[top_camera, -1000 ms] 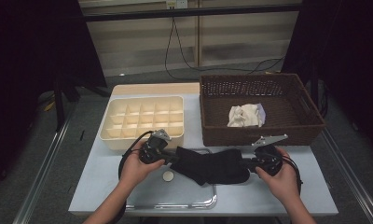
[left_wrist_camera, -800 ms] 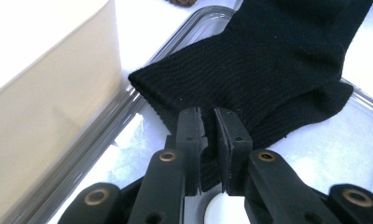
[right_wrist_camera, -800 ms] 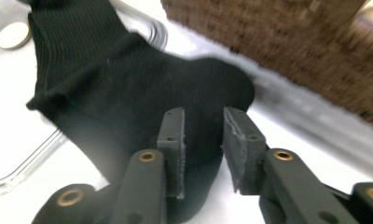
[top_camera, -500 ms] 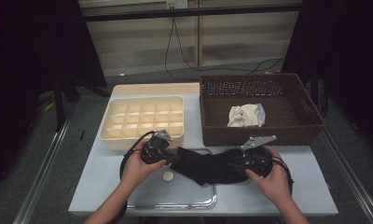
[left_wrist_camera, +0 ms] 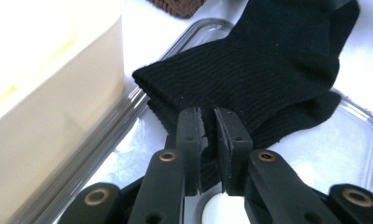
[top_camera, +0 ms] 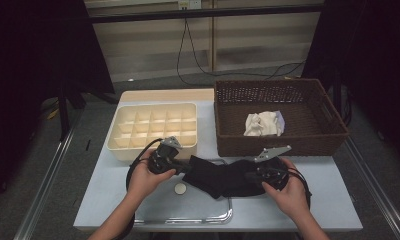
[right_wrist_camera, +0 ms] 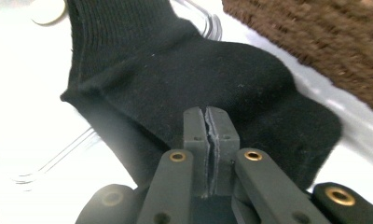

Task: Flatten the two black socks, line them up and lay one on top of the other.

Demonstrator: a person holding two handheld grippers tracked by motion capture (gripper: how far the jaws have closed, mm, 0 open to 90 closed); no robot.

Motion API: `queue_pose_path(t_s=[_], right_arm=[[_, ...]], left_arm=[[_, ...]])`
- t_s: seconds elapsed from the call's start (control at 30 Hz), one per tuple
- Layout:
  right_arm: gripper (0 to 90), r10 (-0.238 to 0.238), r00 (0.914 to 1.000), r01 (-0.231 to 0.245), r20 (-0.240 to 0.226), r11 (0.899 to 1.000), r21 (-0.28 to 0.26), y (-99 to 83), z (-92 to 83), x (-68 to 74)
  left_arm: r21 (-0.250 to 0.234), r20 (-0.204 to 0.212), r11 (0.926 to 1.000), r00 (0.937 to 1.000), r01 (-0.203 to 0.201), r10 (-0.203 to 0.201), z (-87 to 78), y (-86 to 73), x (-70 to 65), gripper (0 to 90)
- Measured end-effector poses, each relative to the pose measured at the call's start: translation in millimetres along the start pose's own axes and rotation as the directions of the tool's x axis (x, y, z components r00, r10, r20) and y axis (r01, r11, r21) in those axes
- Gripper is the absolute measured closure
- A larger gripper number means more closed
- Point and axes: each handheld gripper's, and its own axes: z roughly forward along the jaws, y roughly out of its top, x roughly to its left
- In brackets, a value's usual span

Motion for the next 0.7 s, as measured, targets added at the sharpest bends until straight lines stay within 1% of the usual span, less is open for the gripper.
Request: queue_pose_path(t_s=[0.03, 0.07, 0.1, 0.17, 0.2, 0.27, 0.33, 0.37, 0.4, 0.43, 0.47, 0.5, 0.53, 0.57, 0.6, 0.63, 0.67, 0.7], right_arm=[[87.7, -0.006, 1.0, 0.006, -0.003, 1.0, -0.002, 0.2, -1.9, -0.5], [87.7, -0.002, 0.9999, 0.002, -0.013, 1.0, -0.009, 0.0, -3.0, -0.7], [87.7, 0.01, 0.9996, -0.01, -0.025, 1.0, -0.014, -0.2, -4.4, -0.1], [87.7, 0.011, 0.9993, -0.011, -0.034, 1.0, -0.013, -0.6, -4.3, 1.5], [87.7, 0.007, 0.9996, -0.007, -0.029, 1.0, -0.006, -0.6, -4.5, 2.8], [87.6, 0.003, 0.999, -0.003, -0.045, 1.0, -0.001, -0.8, -2.6, 5.2], [87.6, -0.007, 0.9984, 0.008, -0.057, 1.0, 0.005, -0.7, -0.9, 7.5], [87.6, -0.006, 0.9982, 0.006, -0.06, 1.0, 0.007, -0.5, 0.0, 9.0], [87.5, -0.014, 0.998, 0.014, -0.062, 1.0, 0.007, -0.6, 0.3, 9.6], [87.5, -0.014, 0.998, 0.015, -0.061, 1.0, 0.012, -0.6, 0.2, 10.6], [87.5, -0.009, 0.9973, 0.01, -0.073, 1.0, 0.014, -1.2, 0.4, 11.1], [87.5, -0.008, 0.9978, 0.009, -0.065, 1.0, 0.019, -1.9, -0.2, 11.6], [87.5, 0.0, 0.9973, 0.002, -0.073, 1.0, 0.021, -2.8, 0.2, 12.3], [87.4, -0.003, 0.997, 0.005, -0.077, 1.0, 0.023, -3.8, 0.8, 12.2], [87.3, -0.003, 0.9972, 0.005, -0.074, 1.0, 0.025, -4.9, 1.0, 12.4], [87.4, -0.003, 0.997, 0.005, -0.077, 1.0, 0.027, -5.8, 1.4, 12.2], [87.3, -0.003, 0.9974, 0.006, -0.072, 0.999, 0.042, -7.0, 2.1, 12.1], [87.3, 0.003, 0.9974, 0.001, -0.072, 0.999, 0.044, -8.1, 2.9, 11.8]], left_arm=[[-0.001, -0.001, 1.0, 1.0, -0.002, 0.002, -2.6, 0.1, 0.1, 80.8], [-0.005, 0.001, 1.0, 1.0, 0.008, -0.008, -4.3, -0.6, 0.1, 80.8], [-0.007, 0.003, 0.9999, 1.0, 0.008, -0.008, -5.4, -1.5, 0.8, 80.8], [-0.003, 0.006, 0.9999, 0.9999, 0.013, -0.013, -6.8, -3.2, 1.9, 80.8], [-0.004, 0.003, 0.9998, 0.9998, 0.019, -0.018, -7.4, -4.2, 2.3, 80.8], [-0.008, 0.006, 0.9998, 0.9998, 0.02, -0.02, -8.6, -5.4, 3.1, 80.8], [-0.002, 0.005, 0.9998, 0.9997, 0.022, -0.022, -10.2, -6.8, 3.0, 80.8], [-0.005, 0.006, 0.9997, 0.9997, 0.025, -0.025, -10.2, -7.8, 2.8, 80.8], [-0.001, 0.005, 0.9995, 0.9995, 0.031, -0.031, -10.3, -8.6, 2.2, 80.8], [-0.001, 0.01, 0.9996, 0.9996, 0.026, -0.026, -9.3, -9.7, 2.4, 80.8], [0.012, 0.013, 0.9997, 0.9996, 0.023, -0.024, -9.3, -10.1, 2.5, 80.8], [0.014, 0.018, 0.9997, 0.9996, 0.022, -0.022, -8.0, -10.8, 2.4, 80.8], [0.019, 0.016, 0.9996, 0.9996, 0.023, -0.023, -7.5, -11.1, 1.7, 80.7], [0.02, 0.016, 0.9996, 0.9996, 0.021, -0.021, -5.9, -11.6, 1.1, 80.7], [0.021, 0.021, 0.9994, 0.9994, 0.026, -0.026, -4.6, -11.9, 0.4, 80.7], [0.033, 0.015, 0.9994, 0.9998, 0.01, -0.011, -2.2, -11.9, 0.0, 80.6], [0.041, 0.011, 0.9991, 0.9998, 0.014, -0.014, -0.5, -12.0, -0.7, 80.6], [0.047, 0.01, 0.9988, 0.9999, 0.01, -0.01, 1.0, -12.1, -0.7, 80.4]])
